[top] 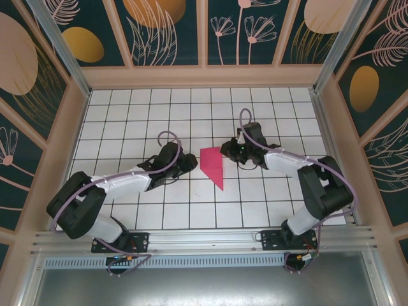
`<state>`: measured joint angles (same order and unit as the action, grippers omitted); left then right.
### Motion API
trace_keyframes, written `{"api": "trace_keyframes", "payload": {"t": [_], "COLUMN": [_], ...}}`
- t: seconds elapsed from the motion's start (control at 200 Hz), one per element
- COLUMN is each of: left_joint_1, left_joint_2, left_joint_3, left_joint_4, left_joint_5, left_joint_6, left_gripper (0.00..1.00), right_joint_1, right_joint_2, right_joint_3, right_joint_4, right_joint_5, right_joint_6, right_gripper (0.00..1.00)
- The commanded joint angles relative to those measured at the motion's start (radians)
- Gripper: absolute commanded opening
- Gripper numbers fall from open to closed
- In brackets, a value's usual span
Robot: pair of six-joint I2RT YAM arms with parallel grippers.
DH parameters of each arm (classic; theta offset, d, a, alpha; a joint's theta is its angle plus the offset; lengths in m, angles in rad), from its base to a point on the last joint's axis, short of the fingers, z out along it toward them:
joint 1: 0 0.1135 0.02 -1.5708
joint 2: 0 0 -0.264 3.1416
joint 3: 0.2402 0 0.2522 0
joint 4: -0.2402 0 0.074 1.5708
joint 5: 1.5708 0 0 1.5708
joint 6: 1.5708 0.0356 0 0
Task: Fold a paper plane with a square sheet of paper (pick it up from the middle)
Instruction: Fold the wing for the fifth time at the center of the table.
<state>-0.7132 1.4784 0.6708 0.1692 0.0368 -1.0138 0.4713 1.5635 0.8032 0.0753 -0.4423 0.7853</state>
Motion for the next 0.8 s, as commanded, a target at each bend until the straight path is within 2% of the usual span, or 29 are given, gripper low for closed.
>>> {"api": "trace_keyframes", "payload": {"t": [0.0,0.06,0.265,0.796], "left_joint_1": [-0.001,-0.001,0.0,0.001], "left_joint_2": [0.035,0.053,0.105,0.156], "left_joint_3": [0.039,0.046,0.079,0.108], "left_joint_4": [0.011,0.02,0.026,0.034], "left_joint_5": [0.037,0.049,0.079,0.111], "left_joint_6": [0.003,-0.006,-0.016,-0.032], "left_gripper": [0.37,0.37,0.37,0.37], "right_joint_1": [0.021,0.035,0.051,0.055], "right_joint_2": [-0.05,-0.058,-0.028,0.051], "right_joint_3": [-0.031,-0.049,-0.089,-0.113], "right_joint_4": [-0.008,-0.009,-0.003,0.006], "right_joint_5": [-0.09,-0.11,-0.145,-0.117], "right_joint_6": [-0.088,-0.101,-0.103,-0.1], "right_gripper": [0.14,0.11,0.11,0.1]}}
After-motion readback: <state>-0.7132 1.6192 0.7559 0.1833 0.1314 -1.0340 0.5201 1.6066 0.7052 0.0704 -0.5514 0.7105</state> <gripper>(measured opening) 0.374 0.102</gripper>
